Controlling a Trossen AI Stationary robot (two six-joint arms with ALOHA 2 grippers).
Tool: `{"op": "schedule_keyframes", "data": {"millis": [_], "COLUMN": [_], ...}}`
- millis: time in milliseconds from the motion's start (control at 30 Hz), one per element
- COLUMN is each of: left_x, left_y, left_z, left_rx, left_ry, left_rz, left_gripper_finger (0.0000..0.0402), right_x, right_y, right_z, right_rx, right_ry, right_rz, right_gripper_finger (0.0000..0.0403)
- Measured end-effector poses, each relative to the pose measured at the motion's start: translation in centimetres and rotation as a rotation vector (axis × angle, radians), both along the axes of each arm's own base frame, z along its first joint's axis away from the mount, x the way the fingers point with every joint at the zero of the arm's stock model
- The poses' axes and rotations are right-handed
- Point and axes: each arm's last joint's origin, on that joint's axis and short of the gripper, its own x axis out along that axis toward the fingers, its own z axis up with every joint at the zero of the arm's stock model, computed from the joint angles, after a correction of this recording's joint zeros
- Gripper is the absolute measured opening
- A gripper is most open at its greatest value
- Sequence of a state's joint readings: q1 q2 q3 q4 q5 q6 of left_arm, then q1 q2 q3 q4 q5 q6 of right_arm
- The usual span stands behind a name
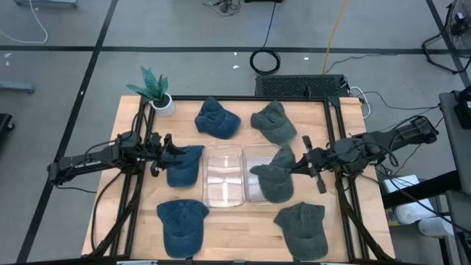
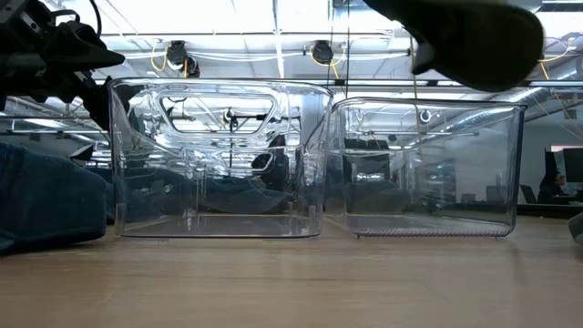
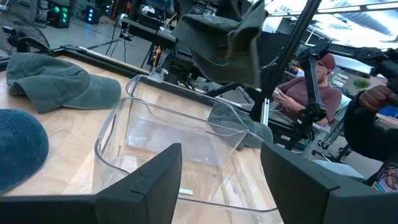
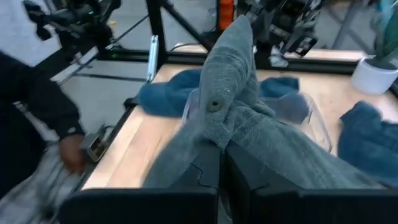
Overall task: Pick & Place hat
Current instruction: Put the middle gray cap into the right transparent bin
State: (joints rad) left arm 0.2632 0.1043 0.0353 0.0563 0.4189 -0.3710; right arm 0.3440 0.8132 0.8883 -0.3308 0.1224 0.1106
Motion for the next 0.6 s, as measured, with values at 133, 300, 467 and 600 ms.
{"op": "schedule_keyframes", "data": {"millis": [133, 300, 467, 600], "left_x": [0.0, 0.0, 0.0, 0.0], "left_y": [0.0, 0.0, 0.0, 0.0], "left_z": [0.0, 0.0, 0.0, 0.0], "left_rx": [0.0, 0.0, 0.0, 0.0], "left_ry": [0.0, 0.0, 0.0, 0.0], "left_rz": [0.0, 0.0, 0.0, 0.0], "left_gripper_finger": [0.0228, 0.0228, 0.0228, 0.0228], "right_x": [1.3, 2.6, 3.4, 3.9], "right_y": [0.7, 1.2, 1.8, 2.1], "right_z": [-0.5, -0.9, -1.6, -2.2], "right_rx": [-0.041, -0.035, -0.049, -0.061], "right_ry": [-0.012, -0.029, -0.013, 0.011], "right_rz": [-0.117, -0.272, -0.31, -0.307], "right_gripper_finger": [0.0, 0.0, 0.0, 0.0]}}
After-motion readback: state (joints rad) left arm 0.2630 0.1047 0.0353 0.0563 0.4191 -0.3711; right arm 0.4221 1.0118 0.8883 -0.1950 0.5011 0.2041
